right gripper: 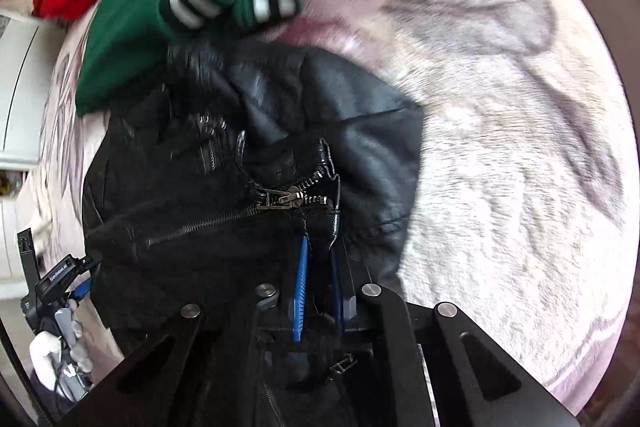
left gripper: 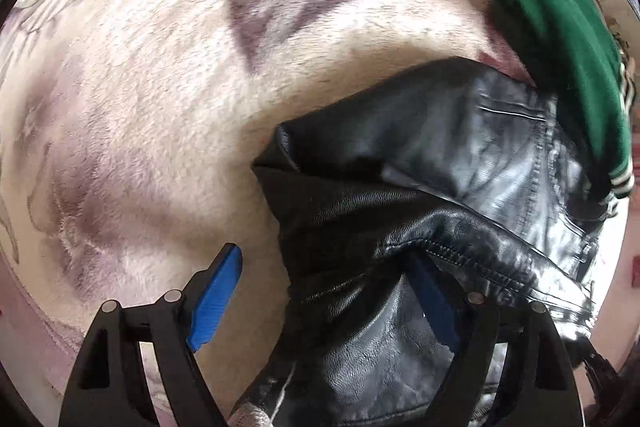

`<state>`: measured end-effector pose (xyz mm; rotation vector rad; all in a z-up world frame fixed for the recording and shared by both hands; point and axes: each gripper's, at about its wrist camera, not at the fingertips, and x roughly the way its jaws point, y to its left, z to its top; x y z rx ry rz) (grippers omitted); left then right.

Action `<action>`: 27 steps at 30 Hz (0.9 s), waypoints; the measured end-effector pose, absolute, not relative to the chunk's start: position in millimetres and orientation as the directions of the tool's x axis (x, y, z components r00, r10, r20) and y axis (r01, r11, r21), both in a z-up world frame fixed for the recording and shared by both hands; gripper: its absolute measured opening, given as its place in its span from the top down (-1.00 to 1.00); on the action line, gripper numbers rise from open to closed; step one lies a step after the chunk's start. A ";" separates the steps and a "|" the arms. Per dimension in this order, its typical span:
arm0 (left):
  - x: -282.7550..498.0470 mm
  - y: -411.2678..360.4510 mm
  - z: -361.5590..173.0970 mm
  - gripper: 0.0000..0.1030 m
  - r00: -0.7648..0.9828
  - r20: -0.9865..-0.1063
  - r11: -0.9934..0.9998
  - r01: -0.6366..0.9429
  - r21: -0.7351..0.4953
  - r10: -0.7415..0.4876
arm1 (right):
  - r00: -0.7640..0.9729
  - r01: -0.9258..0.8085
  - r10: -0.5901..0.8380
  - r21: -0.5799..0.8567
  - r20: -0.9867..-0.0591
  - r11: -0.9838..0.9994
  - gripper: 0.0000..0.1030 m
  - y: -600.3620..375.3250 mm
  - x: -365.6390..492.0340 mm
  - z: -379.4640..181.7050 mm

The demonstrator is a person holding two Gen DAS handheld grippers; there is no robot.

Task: Fold large clothes

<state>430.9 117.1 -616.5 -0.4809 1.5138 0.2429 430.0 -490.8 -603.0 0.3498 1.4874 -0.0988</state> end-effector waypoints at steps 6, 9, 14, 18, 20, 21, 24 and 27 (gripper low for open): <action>393.2 133.6 -572.4 -0.63 0.140 -0.981 0.865 -0.466 -0.186 -0.136 | -0.135 0.257 0.177 0.138 -0.975 0.956 0.87 -497.9 434.9 -630.1; 381.0 150.9 -580.7 -0.63 0.140 -0.983 0.862 -0.476 -0.172 -0.119 | -0.099 0.240 0.138 0.110 -0.985 0.964 0.86 -496.8 446.4 -603.1; 386.5 169.7 -618.2 -0.63 0.144 -0.967 0.800 -0.543 -0.257 -0.212 | -0.058 0.220 0.193 0.176 -0.980 0.960 -0.19 -472.9 459.2 -583.8; 416.7 166.3 -638.5 -0.64 0.106 -0.976 0.837 -0.501 -0.219 -0.191 | -0.061 0.299 0.208 0.181 -0.976 0.937 -0.23 -470.9 465.1 -611.4; 426.5 157.6 -638.7 -0.67 0.100 -0.983 0.876 -0.446 -0.185 -0.156 | -0.052 0.313 0.167 0.143 -0.985 0.939 -0.23 -478.7 466.6 -627.9; 427.3 155.1 -636.7 -0.67 0.103 -0.984 0.891 -0.419 -0.176 -0.146 | -0.058 0.309 0.170 0.145 -0.984 0.940 -0.23 -477.5 467.6 -633.8; 425.2 153.9 -629.5 -0.67 0.110 -0.985 0.911 -0.379 -0.166 -0.134 | -0.086 0.267 0.153 0.125 -0.985 0.955 0.12 -460.6 466.5 -651.7; 421.9 151.2 -607.0 -0.67 0.130 -0.989 0.933 -0.340 -0.115 -0.075 | -0.026 0.246 0.086 0.077 -0.996 0.966 0.43 -449.7 462.5 -633.6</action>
